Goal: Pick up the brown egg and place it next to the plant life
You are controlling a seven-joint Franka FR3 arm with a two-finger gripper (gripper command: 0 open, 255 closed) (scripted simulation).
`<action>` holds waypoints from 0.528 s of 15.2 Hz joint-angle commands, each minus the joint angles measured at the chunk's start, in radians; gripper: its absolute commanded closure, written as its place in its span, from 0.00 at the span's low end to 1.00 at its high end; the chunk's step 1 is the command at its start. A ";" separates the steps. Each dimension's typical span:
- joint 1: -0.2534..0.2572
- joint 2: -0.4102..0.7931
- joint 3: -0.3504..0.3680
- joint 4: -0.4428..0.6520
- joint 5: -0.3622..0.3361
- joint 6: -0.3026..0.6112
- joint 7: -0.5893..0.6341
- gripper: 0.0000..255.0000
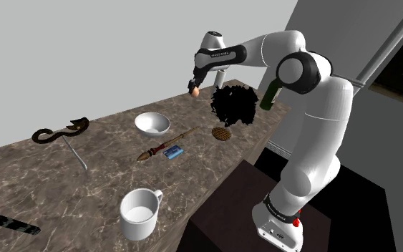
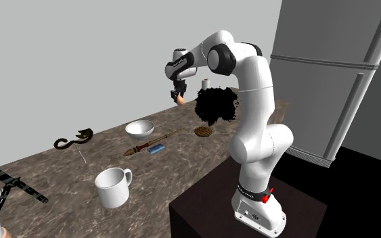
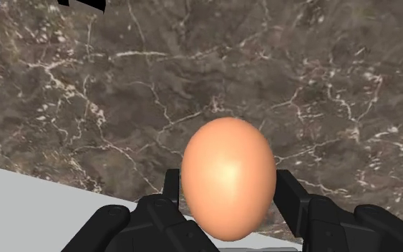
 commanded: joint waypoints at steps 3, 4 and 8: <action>-0.001 0.021 -0.002 -0.027 -0.004 0.048 0.003 1.00; -0.001 0.026 -0.003 -0.033 -0.005 0.059 0.004 1.00; 0.000 0.049 -0.005 -0.054 -0.009 0.104 0.009 1.00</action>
